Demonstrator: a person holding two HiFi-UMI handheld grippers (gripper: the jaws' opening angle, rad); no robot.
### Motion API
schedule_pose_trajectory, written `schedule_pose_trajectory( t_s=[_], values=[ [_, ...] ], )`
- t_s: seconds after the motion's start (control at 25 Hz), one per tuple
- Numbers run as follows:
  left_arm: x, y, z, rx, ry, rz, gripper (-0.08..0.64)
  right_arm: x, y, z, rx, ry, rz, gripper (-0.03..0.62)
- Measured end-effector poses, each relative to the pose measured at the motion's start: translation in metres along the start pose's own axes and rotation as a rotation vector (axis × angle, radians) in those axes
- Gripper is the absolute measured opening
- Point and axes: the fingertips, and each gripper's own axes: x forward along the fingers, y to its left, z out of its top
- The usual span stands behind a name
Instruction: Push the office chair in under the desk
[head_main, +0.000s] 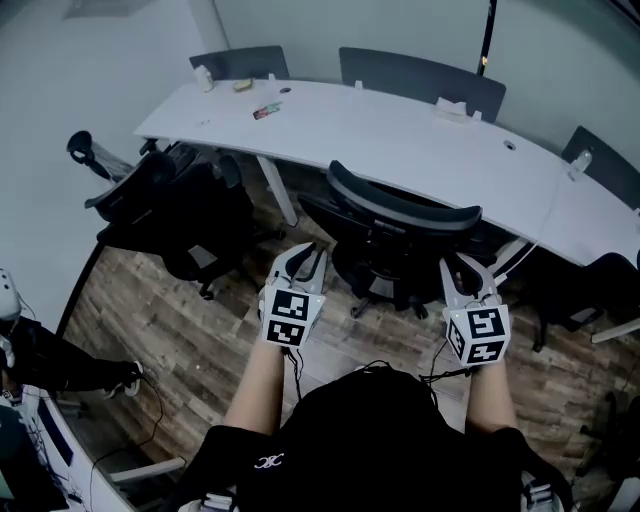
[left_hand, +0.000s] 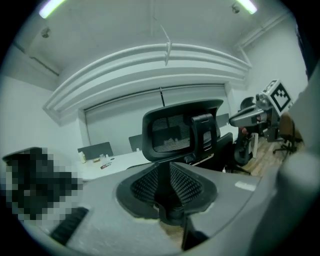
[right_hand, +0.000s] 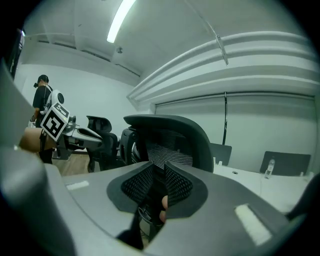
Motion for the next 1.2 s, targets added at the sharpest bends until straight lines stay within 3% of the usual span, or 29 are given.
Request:
schedule_pose_trajectory(
  t_s=[0.2, 0.4, 0.56, 0.8, 1.2],
  values=[
    [0.035, 0.01, -0.013, 0.235, 0.046, -0.095, 0.158, -0.001, -0.021, -0.016, -0.086, 0.067, -0.024, 0.127],
    [0.066, 0.032, -0.024, 0.355, 0.09, -0.157, 0.224, 0.001, -0.049, -0.039, -0.181, 0.185, -0.09, 0.207],
    [0.091, 0.052, -0.04, 0.5, 0.164, -0.154, 0.269, 0.008, -0.065, -0.058, -0.241, 0.285, -0.14, 0.265],
    [0.117, 0.055, -0.04, 0.554, 0.167, -0.191, 0.273, 0.018, -0.07, -0.079, -0.326, 0.402, -0.206, 0.272],
    [0.137, 0.056, -0.045, 0.582, 0.184, -0.243, 0.264, 0.033, -0.075, -0.08, -0.384, 0.405, -0.252, 0.261]
  ],
)
